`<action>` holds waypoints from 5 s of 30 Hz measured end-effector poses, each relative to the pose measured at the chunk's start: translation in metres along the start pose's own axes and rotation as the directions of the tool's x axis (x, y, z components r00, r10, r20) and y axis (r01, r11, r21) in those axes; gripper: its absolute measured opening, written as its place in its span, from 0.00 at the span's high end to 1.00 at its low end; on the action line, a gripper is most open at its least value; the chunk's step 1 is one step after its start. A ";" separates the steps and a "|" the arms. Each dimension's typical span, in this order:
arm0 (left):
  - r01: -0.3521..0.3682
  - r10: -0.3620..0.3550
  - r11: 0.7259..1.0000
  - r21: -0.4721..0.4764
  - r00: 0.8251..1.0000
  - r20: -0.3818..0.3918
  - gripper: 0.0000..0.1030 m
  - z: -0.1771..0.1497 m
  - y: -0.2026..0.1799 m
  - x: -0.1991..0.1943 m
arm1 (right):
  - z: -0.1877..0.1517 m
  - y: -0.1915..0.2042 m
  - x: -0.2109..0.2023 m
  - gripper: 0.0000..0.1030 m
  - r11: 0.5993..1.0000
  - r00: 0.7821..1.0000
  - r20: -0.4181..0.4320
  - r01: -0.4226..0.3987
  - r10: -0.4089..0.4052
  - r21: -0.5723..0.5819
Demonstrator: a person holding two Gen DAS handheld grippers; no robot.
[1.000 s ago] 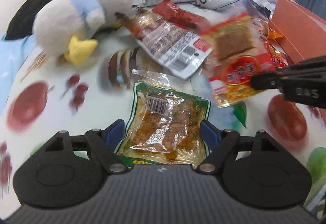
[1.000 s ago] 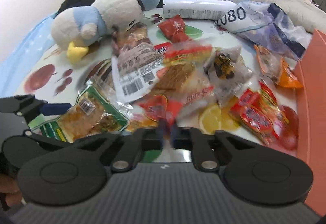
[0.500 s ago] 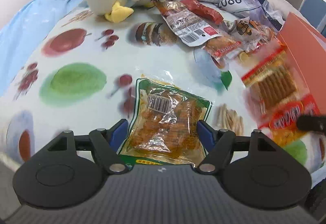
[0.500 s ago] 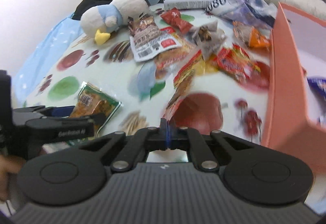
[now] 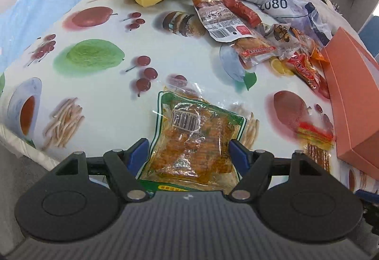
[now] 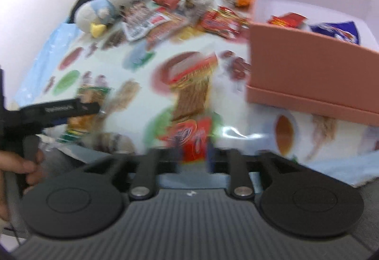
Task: Organize snacks
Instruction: 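Drop the clear bag into the pink box while the right tool releases its packet there, then lift both open tools up out of the pink box, then move both open tools back over the snack pile beside the box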
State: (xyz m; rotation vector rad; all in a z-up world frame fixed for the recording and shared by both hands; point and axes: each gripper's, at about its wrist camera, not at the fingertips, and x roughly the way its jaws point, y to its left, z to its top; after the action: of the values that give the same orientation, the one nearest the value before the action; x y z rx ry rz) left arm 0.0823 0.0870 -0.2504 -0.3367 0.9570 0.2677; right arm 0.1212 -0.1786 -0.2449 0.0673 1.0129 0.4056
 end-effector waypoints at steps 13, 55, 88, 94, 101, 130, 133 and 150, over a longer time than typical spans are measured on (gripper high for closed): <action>-0.003 0.002 1.000 -0.019 1.000 -0.015 0.25 0.005 0.000 0.002 | 0.019 0.020 0.039 0.36 0.992 0.994 0.063 0.089 -0.084 -0.084; 0.211 -0.210 0.978 -0.002 0.975 0.073 0.25 0.053 -0.062 -0.095 | 0.064 0.014 -0.076 0.49 0.999 0.962 0.272 0.039 -0.028 -0.035; 0.429 -0.431 0.855 0.291 0.900 -0.062 0.24 0.088 -0.320 -0.039 | 0.102 -0.164 -0.112 0.49 0.962 0.908 0.347 0.163 -0.232 0.217; 0.424 -0.408 0.856 0.295 0.905 -0.118 0.24 0.094 -0.337 0.000 | 0.111 -0.191 -0.079 0.49 0.956 0.929 0.286 0.166 -0.234 0.243; 0.428 -0.400 0.846 0.318 0.904 -0.151 0.18 0.101 -0.360 0.023 | 0.120 -0.222 -0.055 0.51 0.938 0.941 0.238 0.165 -0.242 0.304; 0.407 -0.439 0.853 0.327 0.898 0.029 0.08 0.062 -0.257 -0.131 | 0.069 -0.142 -0.146 0.36 0.954 0.908 0.354 0.133 -0.226 0.268; 0.394 -0.433 0.862 0.318 0.900 0.059 0.08 0.048 -0.233 -0.147 | 0.059 -0.125 -0.156 0.36 0.961 0.906 0.369 0.120 -0.209 0.250; 0.331 -0.350 0.931 0.153 0.930 0.116 0.08 -0.004 -0.117 -0.175 | 0.009 -0.036 -0.161 0.36 0.996 0.922 0.384 0.020 -0.051 0.084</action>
State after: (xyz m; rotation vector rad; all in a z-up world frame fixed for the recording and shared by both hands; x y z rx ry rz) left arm 0.0259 -0.0345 -0.0879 -0.3529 0.7562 -0.0900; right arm 0.0646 -0.2683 -0.1184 0.1921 0.6380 0.3033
